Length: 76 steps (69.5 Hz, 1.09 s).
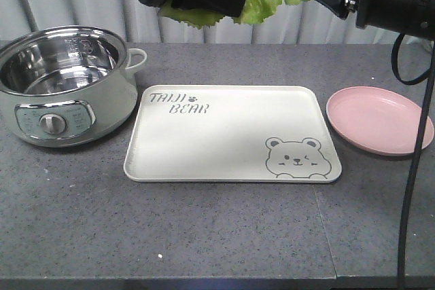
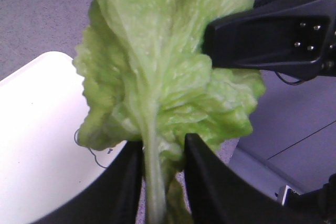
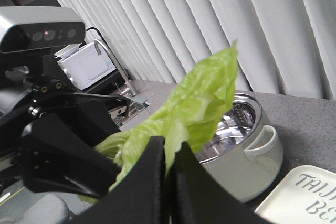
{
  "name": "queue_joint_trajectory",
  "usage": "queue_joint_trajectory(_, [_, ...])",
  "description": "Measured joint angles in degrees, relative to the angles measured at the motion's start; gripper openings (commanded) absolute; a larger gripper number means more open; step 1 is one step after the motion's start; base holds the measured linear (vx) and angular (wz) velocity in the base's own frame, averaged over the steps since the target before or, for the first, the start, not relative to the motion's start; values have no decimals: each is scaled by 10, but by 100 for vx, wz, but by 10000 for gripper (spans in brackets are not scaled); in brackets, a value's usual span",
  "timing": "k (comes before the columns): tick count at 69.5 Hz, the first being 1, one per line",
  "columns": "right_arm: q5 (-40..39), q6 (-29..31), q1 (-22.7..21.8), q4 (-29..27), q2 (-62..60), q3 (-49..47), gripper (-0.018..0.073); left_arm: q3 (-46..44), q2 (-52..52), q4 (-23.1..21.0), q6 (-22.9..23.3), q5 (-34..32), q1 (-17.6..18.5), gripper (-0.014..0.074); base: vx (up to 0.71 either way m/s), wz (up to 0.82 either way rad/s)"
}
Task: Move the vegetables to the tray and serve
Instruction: 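Carry the lettuce with the right gripper and lower it onto the pink plate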
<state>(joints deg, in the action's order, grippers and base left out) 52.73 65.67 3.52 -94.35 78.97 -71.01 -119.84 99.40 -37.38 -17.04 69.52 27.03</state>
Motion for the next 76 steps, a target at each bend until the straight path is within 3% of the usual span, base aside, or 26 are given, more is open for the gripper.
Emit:
queue_joint_trajectory(8, [-13,0,0,25,0,0,-6,0,0,5,9,3,0,430,0,0])
queue_joint_trajectory(18, [-50,-3,-20,72,0,0,-6,0,0,50,31,10,0,444,0,0])
queue_joint_trajectory(40, [-67,-64,-213,137,0,0,-6,0,-6,268,90,32,0,444,0,0])
queue_joint_trajectory(48, [-65,-82,-253,158,5,0,-6,0,-6,317,112,33,0,444,0,0])
queue_joint_trajectory(64, [-89,-76,-262,161,92,0,-6,0,-4,374,118,34,0,444,0,0])
queue_joint_trajectory(76, [-96,-68,-262,165,192,-37,-2,2,13,379,118,34,0,444,0,0])
